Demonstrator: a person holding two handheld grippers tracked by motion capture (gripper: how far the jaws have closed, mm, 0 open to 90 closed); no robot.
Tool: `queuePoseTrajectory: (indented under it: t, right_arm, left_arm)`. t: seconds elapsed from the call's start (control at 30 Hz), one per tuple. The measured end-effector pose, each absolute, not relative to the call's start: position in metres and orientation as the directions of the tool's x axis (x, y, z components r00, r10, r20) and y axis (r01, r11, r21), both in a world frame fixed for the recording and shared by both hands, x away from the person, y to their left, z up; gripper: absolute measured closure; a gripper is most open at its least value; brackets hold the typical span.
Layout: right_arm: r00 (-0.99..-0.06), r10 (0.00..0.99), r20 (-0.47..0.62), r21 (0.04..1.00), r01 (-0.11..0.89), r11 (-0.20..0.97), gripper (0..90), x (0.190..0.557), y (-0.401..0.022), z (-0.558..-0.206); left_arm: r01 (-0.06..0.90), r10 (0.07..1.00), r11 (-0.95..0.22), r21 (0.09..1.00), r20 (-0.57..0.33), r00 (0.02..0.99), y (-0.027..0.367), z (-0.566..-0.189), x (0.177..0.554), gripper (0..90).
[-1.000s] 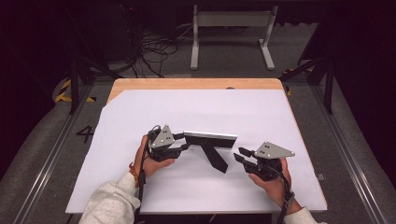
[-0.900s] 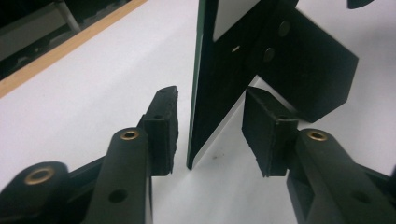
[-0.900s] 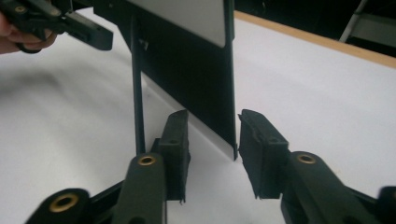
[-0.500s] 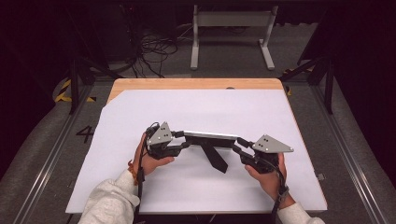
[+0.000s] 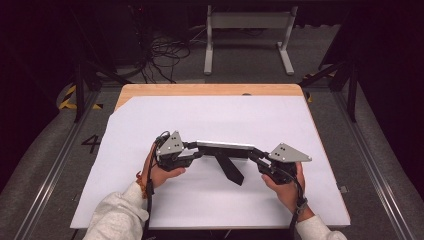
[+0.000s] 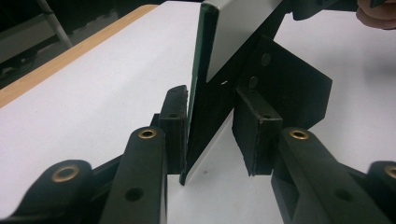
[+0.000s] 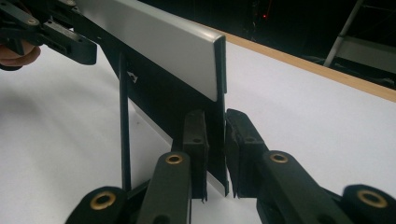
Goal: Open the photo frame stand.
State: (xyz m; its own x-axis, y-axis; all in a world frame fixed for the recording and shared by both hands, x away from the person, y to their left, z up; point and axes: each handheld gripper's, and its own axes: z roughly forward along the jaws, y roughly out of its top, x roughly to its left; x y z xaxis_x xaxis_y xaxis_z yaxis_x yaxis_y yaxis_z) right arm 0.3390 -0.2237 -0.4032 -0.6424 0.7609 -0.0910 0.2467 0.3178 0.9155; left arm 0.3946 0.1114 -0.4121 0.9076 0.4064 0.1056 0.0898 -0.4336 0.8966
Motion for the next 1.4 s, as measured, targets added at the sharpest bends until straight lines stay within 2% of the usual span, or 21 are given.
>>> queuePoseTrajectory:
  t: [0.5, 0.7, 1.4]
  right_arm:
    - [-0.642, 0.762, -0.085, 0.908, 0.264, 0.324, 81.5, 0.345, -0.223, -0.408]
    - [-0.640, 0.765, -0.071, 0.910, 0.273, 0.312, 82.6, 0.347, -0.223, -0.410]
    - [-0.627, 0.775, -0.082, 0.898, 0.290, 0.330, 86.2, 0.348, -0.220, -0.411]
  left_arm:
    - [0.086, 0.404, -0.452, 0.888, 0.118, 0.907, 0.114, -0.411, 0.388, 68.5]
    - [0.123, 0.403, -0.433, 0.893, 0.070, 0.912, 0.117, -0.411, 0.387, 67.0]
    - [0.118, 0.428, -0.457, 0.882, 0.102, 0.898, 0.116, -0.409, 0.380, 72.2]
